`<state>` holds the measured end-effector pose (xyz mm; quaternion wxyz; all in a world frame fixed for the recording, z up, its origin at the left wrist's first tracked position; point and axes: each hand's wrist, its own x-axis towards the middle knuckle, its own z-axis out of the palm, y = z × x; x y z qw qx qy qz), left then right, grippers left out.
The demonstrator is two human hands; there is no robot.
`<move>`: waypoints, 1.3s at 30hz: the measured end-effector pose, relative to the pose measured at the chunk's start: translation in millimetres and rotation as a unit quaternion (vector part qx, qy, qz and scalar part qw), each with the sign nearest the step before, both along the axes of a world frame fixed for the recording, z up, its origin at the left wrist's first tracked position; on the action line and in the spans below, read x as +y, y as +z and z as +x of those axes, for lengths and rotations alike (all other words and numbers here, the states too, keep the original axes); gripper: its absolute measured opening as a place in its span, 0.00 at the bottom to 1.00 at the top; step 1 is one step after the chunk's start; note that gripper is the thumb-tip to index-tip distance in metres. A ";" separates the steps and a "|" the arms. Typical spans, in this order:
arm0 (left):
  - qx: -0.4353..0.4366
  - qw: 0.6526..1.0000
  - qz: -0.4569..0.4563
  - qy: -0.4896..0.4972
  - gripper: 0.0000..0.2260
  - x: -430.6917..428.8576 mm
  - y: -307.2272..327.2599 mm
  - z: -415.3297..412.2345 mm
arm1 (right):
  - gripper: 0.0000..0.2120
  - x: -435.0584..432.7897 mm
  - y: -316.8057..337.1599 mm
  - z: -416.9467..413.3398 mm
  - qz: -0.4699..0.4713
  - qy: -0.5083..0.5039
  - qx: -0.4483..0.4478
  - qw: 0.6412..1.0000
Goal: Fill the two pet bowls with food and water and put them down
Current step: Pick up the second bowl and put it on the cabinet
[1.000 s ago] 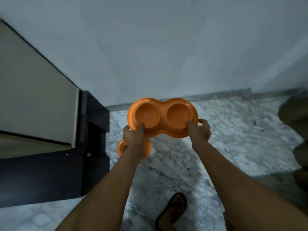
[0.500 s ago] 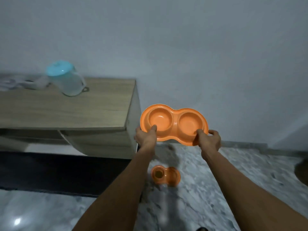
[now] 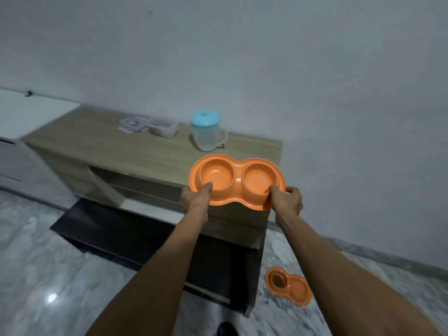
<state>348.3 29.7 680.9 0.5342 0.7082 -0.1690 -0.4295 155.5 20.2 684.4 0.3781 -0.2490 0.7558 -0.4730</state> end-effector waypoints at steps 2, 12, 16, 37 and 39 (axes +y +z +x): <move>-0.005 1.000 -0.001 0.017 0.23 -9.6 -1.6 38.0 | 0.24 -16.4 -3.1 36.8 -0.001 0.017 -0.001 1.000; -0.042 0.998 0.047 0.031 0.24 -98.0 -27.0 213.3 | 0.26 -116.0 -30.5 205.4 0.030 0.053 -0.012 0.998; -0.050 0.997 0.059 0.013 0.25 -136.2 -37.0 271.5 | 0.27 -150.1 -35.4 258.5 0.051 0.058 -0.001 0.997; -0.125 0.963 0.131 -0.198 0.27 -311.4 -104.5 418.7 | 0.25 -266.5 -74.2 391.0 0.114 -0.077 0.067 0.988; -0.145 0.956 0.140 -0.213 0.32 -317.1 -118.0 422.8 | 0.24 -268.4 -76.9 391.2 0.125 -0.074 0.083 0.986</move>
